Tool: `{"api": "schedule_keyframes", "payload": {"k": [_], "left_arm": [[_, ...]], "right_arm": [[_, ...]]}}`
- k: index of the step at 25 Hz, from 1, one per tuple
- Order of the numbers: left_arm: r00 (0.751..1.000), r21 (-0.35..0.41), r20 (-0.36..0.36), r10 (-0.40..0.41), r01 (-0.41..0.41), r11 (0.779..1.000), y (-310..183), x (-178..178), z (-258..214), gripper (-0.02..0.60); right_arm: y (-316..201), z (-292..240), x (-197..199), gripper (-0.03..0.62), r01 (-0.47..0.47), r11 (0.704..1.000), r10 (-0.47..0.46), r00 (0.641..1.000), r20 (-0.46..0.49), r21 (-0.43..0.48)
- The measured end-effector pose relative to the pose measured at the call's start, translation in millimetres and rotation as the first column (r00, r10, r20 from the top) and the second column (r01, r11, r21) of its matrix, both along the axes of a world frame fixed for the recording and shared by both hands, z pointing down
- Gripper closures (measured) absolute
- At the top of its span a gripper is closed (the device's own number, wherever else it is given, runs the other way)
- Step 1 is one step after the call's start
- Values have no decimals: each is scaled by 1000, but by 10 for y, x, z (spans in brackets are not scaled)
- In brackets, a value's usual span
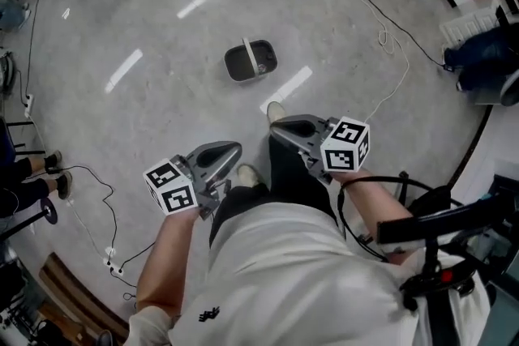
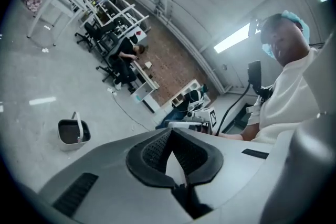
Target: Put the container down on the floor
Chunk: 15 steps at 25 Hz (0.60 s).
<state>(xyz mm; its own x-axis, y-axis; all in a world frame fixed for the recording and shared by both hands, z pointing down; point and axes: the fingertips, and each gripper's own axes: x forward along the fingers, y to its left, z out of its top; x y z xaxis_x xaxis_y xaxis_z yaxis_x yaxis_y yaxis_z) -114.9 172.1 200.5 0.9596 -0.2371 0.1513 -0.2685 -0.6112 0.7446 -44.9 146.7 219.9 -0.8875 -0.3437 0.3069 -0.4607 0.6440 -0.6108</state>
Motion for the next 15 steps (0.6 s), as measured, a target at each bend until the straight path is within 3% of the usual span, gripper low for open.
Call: {"api": "schedule_keyframes", "payload": {"k": [15], "left_arm": [[998,160,-33,-58,63,985,499,-75,-1050,572]], "right_arm": [[583,-896,-142,577,55,989,-54,998,-17,139]]}}
